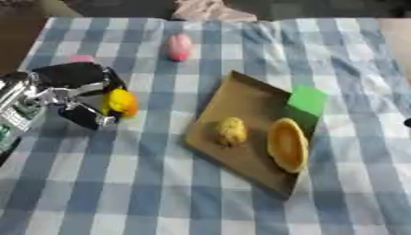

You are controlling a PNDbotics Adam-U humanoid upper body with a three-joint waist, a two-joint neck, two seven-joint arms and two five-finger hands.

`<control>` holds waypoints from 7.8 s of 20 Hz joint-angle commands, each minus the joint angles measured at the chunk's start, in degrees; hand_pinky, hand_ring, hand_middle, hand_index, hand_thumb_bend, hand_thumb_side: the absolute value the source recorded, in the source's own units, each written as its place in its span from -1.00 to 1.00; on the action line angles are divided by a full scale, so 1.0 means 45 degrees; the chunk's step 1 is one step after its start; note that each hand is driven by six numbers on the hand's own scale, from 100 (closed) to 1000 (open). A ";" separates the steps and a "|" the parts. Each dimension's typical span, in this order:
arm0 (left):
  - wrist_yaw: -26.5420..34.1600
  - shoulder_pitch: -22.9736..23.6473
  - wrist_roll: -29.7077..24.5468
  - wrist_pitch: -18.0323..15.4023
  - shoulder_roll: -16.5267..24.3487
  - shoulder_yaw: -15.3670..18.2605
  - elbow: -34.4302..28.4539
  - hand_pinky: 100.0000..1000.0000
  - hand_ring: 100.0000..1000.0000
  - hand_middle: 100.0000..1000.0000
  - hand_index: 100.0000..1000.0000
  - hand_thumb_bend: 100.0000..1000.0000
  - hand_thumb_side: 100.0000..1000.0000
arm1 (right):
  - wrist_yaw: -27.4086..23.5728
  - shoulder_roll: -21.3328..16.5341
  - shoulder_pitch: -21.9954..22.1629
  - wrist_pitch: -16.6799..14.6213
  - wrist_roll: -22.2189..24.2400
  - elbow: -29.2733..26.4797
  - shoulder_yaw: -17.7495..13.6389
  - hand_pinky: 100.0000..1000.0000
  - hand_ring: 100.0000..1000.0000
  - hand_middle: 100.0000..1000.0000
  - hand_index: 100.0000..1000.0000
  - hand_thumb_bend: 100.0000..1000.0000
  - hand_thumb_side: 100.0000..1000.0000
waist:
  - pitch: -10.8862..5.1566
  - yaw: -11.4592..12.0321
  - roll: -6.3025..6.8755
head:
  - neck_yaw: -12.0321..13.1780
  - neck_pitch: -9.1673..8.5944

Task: Pick up objects on the table and place them in the box.

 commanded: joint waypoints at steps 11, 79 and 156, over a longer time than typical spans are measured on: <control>0.0982 -0.1737 -0.0907 0.1334 -0.0512 0.0135 -0.2773 0.18 0.00 -0.18 0.33 -1.00 -0.71 | -0.0062 -0.0321 -0.0026 -0.0044 0.0014 -0.0191 -0.0073 0.96 0.38 0.02 0.93 -1.00 -0.11 | -0.0382 -0.0064 0.0084 | -0.0350 -0.0206; 0.0121 -0.3030 -0.0203 0.2332 -0.1780 0.1484 -0.0482 0.78 0.75 0.64 0.81 -1.00 -0.65 | -0.0228 -0.0434 0.0092 -0.0162 -0.0107 -0.0191 -0.0128 0.96 0.38 0.02 0.92 -1.00 -0.12 | -0.0575 0.0115 0.0051 | -0.0240 -0.0098; -0.2989 -0.3776 0.1304 0.0495 -0.0874 0.2830 0.7190 0.70 0.46 0.04 0.40 -1.00 -0.80 | 0.0545 -0.0191 0.0065 -0.0472 -0.0003 -0.0191 -0.0022 0.96 0.38 -0.04 0.92 -1.00 -0.04 | 0.0232 -0.0157 -0.0107 | 0.0238 -0.0903</control>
